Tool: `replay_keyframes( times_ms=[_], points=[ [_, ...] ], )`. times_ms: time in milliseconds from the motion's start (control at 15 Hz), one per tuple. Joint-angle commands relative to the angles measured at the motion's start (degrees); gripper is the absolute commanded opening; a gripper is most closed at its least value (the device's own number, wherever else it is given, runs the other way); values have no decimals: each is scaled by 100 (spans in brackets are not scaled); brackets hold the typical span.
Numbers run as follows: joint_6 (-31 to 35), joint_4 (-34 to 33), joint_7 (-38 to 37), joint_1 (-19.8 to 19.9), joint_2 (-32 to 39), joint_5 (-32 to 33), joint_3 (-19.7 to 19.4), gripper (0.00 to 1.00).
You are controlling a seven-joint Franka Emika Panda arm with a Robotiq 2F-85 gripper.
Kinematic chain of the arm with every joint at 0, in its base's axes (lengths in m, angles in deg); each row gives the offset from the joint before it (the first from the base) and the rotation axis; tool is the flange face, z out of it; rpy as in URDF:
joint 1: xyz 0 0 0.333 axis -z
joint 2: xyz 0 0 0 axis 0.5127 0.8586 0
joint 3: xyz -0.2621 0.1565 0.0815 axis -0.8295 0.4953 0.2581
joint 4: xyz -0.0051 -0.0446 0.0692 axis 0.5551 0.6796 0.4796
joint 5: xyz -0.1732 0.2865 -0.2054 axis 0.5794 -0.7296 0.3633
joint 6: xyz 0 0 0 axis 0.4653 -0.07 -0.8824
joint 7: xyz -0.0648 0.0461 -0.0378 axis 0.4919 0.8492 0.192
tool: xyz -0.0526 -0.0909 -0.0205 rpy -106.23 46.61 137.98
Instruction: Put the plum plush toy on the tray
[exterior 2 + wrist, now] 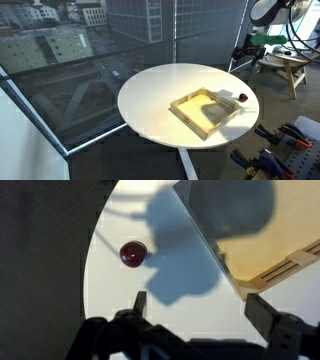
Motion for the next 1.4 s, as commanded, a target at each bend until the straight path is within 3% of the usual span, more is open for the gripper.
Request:
replay_keyframes(
  times_ms=[0,1333],
  points=[
    [-11,-204,322,98,271,-224,-48,100],
    [555,-268,991,439,1109,-600,-122,100]
  ],
)
